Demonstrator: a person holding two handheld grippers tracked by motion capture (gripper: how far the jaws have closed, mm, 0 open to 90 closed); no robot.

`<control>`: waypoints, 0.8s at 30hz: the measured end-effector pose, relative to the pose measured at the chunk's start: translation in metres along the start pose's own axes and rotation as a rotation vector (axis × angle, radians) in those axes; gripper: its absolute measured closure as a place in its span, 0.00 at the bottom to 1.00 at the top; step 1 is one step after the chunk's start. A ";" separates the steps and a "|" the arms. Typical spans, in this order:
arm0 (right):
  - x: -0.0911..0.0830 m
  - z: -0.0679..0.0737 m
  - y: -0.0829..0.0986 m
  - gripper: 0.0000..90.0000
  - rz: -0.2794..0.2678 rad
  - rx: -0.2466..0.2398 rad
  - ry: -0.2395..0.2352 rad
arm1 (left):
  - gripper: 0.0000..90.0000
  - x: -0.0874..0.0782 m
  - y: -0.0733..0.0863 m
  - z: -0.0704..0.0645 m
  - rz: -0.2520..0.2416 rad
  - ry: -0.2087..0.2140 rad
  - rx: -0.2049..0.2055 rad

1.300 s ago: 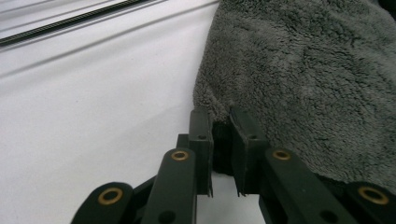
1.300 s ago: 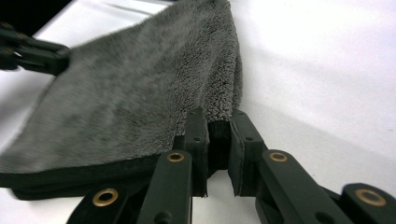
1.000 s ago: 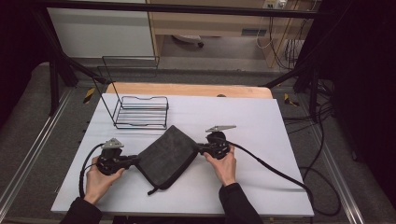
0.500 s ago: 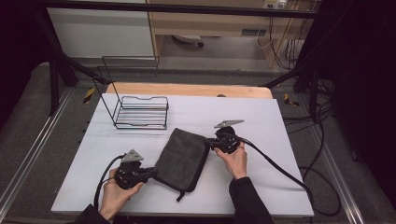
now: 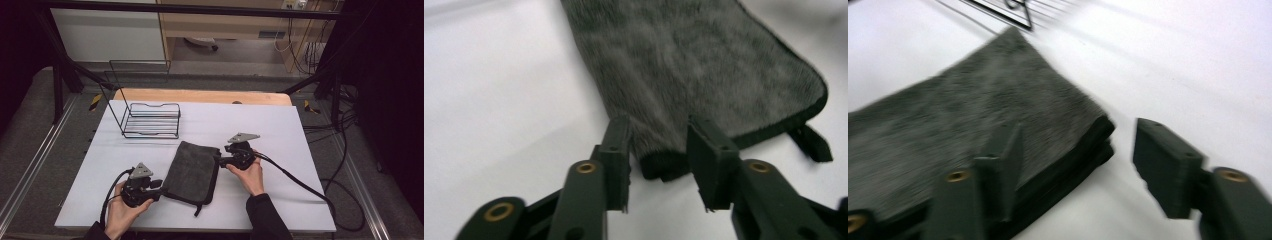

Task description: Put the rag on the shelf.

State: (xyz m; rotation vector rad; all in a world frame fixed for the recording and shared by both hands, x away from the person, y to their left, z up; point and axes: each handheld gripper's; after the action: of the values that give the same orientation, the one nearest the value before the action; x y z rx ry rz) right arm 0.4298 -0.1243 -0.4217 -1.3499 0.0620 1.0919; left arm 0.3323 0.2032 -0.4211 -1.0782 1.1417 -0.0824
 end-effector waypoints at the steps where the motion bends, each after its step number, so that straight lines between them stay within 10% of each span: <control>1: -0.007 0.003 0.003 0.38 -0.002 0.001 -0.012 | 0.64 -0.001 -0.003 0.003 0.008 -0.009 0.008; 9: -0.037 0.034 0.037 0.28 0.017 0.017 -0.095 | 0.64 0.019 -0.006 0.016 0.103 0.030 0.022; 24: -0.017 0.058 0.080 0.45 0.117 0.081 -0.111 | 0.93 0.021 0.001 0.008 0.114 0.062 -0.034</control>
State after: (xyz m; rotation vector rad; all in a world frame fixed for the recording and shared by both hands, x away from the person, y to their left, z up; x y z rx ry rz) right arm 0.3375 -0.1018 -0.4534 -1.2234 0.1034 1.2487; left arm 0.3478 0.1972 -0.4367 -1.0447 1.2619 -0.0066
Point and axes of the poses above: each handheld gripper's, and its own axes: x roughly forward along the jaws, y roughly out of its underside, z roughly to its left, and after that the axes turned 13 degrees about x, right-handed
